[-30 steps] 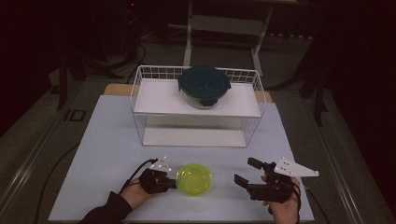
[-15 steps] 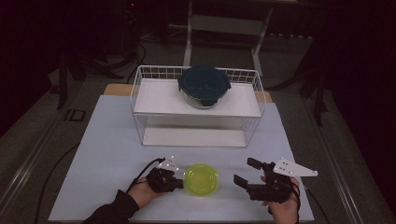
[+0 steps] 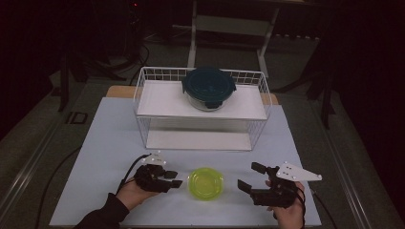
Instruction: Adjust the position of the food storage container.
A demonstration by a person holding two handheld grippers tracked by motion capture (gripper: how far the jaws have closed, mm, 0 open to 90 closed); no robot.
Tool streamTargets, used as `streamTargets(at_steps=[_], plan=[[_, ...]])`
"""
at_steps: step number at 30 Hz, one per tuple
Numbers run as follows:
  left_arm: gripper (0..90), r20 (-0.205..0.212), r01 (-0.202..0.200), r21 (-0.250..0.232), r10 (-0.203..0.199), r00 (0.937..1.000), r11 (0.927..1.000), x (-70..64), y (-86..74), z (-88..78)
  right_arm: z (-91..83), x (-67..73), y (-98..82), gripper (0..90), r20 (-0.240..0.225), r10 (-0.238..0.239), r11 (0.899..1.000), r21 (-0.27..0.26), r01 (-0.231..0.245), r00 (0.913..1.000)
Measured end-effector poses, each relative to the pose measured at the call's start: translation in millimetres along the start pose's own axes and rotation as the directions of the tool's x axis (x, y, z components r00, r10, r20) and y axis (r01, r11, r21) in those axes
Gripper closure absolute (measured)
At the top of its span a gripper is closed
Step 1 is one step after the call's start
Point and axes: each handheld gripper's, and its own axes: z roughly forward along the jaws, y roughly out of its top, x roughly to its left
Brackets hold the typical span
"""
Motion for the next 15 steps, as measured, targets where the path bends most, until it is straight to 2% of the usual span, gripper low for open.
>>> streamTargets(at_steps=[1,3,7,11,15], plan=[[47.7,-0.008,-0.007,-0.003,0.007,0.9999,1.0,-1.6,0.5,-3.5,0.1,0.2,-0.2,15.8,0.004,-0.006,1.0,-0.002,0.006,1.0],[44.2,0.014,-0.015,-0.023,0.015,0.9998,0.9996,-4.7,1.8,-10.7,0.6,0.4,-0.5,15.8,0.008,-0.018,1.0,-0.003,0.018,0.9998],[37.3,-0.009,-0.013,-0.053,0.012,0.9999,0.9985,-13.6,6.4,-22.8,5.0,2.4,-1.2,15.4,-0.001,-0.046,0.999,0.008,0.046,0.9989],[32.6,0.009,0.004,-0.096,-0.004,1.0,0.9953,-23.3,13.8,-31.8,11.1,3.1,-3.3,14.1,0.0,-0.034,0.999,0.033,0.034,0.9994],[32.6,0.027,0.019,-0.11,-0.017,0.9995,0.9938,-29.9,20.4,-31.5,19.0,1.3,-5.4,13.2,0.005,-0.008,0.998,0.07,0.007,1.0]])
